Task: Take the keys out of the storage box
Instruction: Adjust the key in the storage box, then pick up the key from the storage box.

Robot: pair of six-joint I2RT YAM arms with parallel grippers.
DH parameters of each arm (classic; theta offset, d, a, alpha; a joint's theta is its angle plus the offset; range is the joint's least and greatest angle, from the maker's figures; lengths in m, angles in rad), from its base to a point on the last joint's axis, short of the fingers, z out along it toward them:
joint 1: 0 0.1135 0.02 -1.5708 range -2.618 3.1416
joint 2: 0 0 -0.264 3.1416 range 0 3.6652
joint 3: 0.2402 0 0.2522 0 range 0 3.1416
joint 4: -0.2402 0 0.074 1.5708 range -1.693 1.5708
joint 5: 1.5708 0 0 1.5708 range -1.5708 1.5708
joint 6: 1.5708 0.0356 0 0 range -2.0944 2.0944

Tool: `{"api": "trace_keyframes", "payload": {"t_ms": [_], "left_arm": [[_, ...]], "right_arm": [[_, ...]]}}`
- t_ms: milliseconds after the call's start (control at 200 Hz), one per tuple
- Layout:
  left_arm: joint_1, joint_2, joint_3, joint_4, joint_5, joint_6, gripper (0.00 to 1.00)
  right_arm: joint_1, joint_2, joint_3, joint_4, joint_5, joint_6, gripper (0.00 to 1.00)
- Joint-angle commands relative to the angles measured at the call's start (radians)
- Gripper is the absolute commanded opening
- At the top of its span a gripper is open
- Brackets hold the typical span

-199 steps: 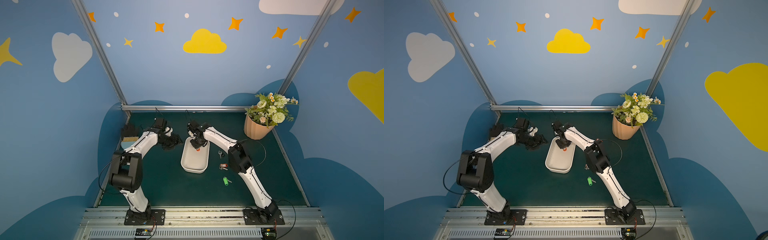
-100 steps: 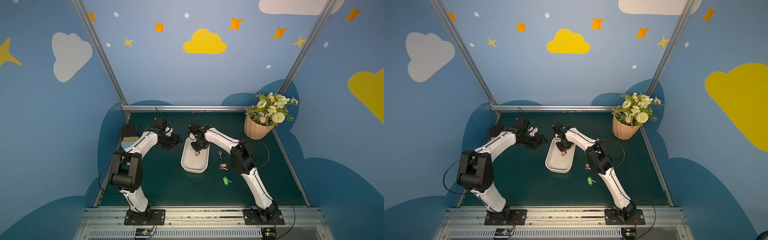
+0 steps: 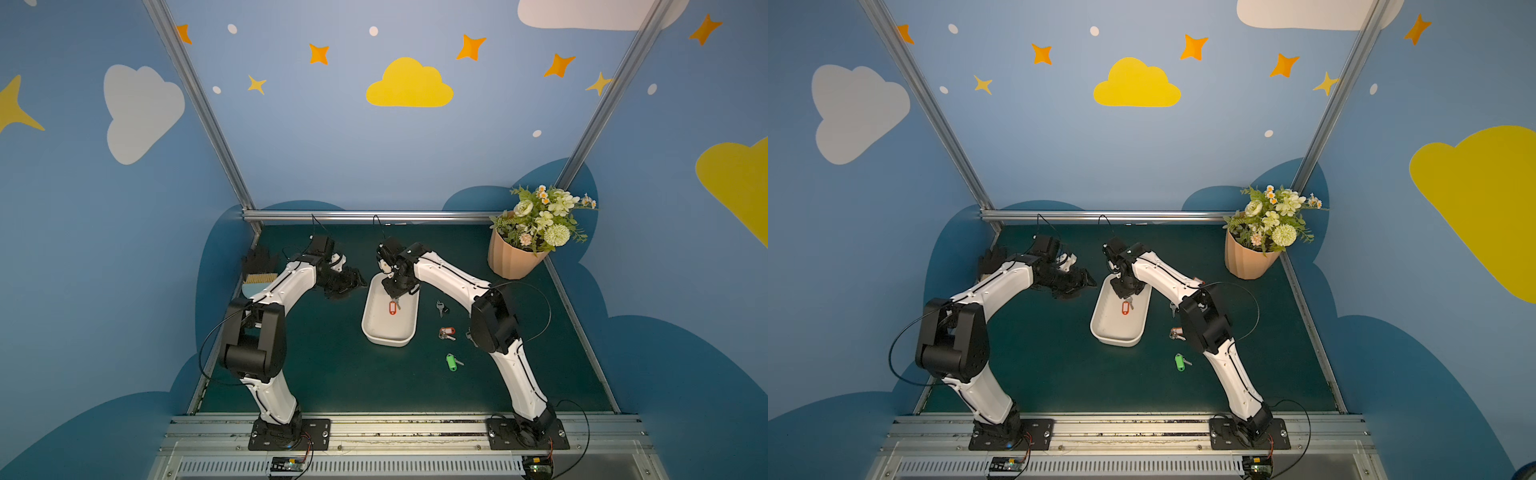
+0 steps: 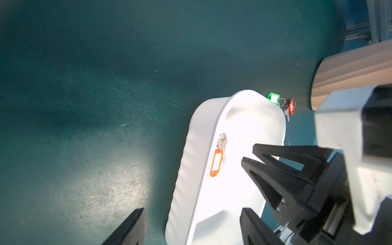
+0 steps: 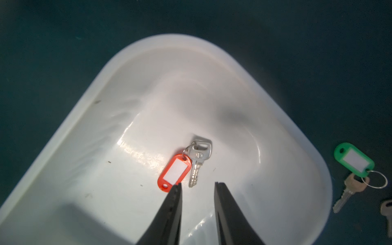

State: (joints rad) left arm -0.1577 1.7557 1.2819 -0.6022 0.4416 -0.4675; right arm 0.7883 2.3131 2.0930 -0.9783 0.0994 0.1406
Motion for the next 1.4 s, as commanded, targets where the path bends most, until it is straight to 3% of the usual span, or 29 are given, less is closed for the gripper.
{"api": "trace_keyframes", "payload": {"t_ms": [0, 230, 736, 1251, 1397], "left_arm": [[0.004, 0.010, 0.019, -0.020, 0.014, 0.018, 0.76], [0.003, 0.007, 0.014, -0.028, 0.012, 0.020, 0.76], [0.004, 0.003, 0.004, -0.025, 0.009, 0.019, 0.76], [0.003, 0.001, -0.003, -0.016, 0.011, 0.014, 0.76], [0.003, -0.004, -0.008, -0.015, 0.009, 0.012, 0.76]], "right_arm": [[0.001, 0.022, 0.042, -0.032, 0.057, 0.066, 0.35], [0.023, 0.091, 0.107, -0.039, 0.070, 0.059, 0.41], [0.041, 0.181, 0.161, -0.063, 0.064, 0.042, 0.41], [0.040, 0.205, 0.141, -0.095, 0.073, 0.056, 0.34], [0.041, 0.200, 0.139, -0.096, 0.068, 0.058, 0.26]]}}
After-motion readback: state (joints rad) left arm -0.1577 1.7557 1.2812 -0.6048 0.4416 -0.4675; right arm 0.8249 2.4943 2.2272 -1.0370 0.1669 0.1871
